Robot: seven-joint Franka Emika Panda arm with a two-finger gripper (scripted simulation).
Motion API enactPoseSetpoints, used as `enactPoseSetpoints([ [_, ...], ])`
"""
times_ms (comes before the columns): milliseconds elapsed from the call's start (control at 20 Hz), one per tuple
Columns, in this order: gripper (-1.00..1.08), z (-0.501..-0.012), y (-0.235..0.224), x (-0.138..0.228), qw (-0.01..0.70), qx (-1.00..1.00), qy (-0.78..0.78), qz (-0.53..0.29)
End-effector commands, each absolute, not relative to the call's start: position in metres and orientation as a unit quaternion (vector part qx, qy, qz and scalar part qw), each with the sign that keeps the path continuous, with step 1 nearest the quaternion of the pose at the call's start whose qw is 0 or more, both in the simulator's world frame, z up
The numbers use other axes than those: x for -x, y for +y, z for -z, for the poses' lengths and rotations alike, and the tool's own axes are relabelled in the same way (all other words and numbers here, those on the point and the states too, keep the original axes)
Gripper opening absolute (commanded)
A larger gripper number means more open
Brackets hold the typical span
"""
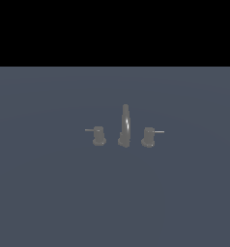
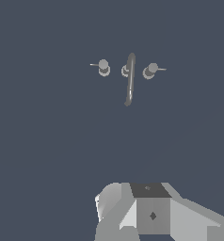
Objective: Turn on the faucet by rotating a designated handle.
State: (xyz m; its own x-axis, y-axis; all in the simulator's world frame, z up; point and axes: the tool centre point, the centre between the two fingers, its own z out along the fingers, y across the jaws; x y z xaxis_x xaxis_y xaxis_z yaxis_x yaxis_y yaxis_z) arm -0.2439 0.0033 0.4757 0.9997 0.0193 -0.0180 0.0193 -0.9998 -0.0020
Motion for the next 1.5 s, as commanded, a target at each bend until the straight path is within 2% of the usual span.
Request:
enactPoseSetpoints([
  [0,-1.0,-0.476,0.003,0.244,0.001,1.0,-0.01,-0.009],
  [650,-1.0,-0.452,0.02,0.236,0.001,0.999,0.037,-0.009],
  [1450,-1.0,-0.37,0.072,0.195,0.002,0.98,0.198,-0.008],
])
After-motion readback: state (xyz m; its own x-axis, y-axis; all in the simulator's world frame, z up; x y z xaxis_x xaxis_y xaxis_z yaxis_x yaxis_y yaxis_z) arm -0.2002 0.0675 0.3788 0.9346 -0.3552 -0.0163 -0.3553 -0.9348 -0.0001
